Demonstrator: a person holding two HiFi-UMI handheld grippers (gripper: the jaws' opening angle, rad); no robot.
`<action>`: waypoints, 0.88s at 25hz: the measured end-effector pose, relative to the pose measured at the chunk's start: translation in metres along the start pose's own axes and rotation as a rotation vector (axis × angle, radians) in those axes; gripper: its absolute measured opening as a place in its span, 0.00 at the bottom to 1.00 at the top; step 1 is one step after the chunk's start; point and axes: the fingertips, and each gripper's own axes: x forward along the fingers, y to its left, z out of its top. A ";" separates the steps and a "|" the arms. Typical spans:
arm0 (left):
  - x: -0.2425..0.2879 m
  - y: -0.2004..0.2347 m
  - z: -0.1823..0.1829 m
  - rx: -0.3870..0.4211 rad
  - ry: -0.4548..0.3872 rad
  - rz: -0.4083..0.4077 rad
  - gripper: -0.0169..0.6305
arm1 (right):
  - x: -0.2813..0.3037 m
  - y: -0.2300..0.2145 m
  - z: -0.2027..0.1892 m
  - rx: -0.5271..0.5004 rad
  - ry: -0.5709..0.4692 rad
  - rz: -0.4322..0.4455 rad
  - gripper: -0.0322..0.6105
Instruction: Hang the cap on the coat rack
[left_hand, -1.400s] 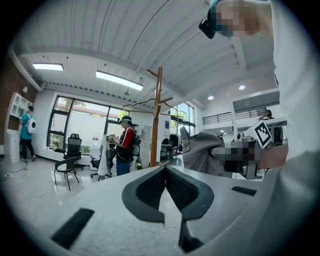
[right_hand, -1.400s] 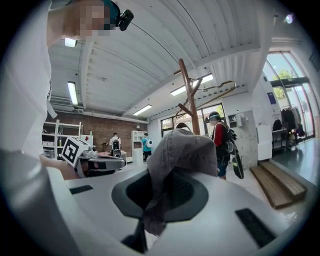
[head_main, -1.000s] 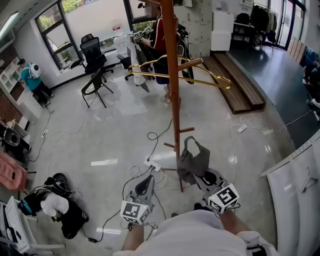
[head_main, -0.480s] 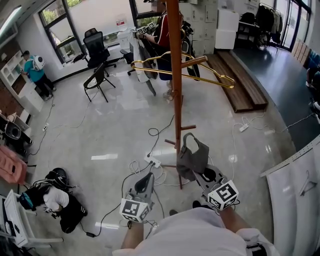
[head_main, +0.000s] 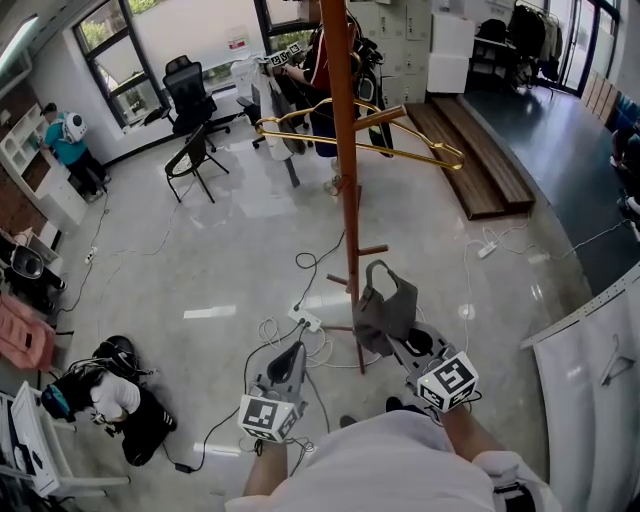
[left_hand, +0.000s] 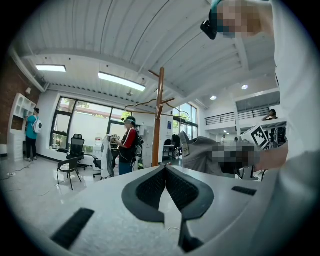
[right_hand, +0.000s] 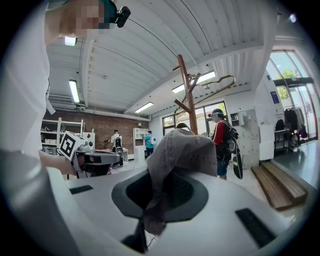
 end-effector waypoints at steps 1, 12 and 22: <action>0.000 0.000 0.000 0.000 0.000 0.001 0.04 | 0.000 -0.001 -0.001 0.003 0.001 -0.002 0.11; -0.001 -0.002 0.000 -0.002 0.008 0.009 0.04 | 0.002 -0.024 -0.008 0.025 0.025 -0.005 0.11; -0.003 0.002 0.003 -0.009 0.016 0.022 0.04 | 0.015 -0.040 -0.018 0.011 0.066 0.029 0.11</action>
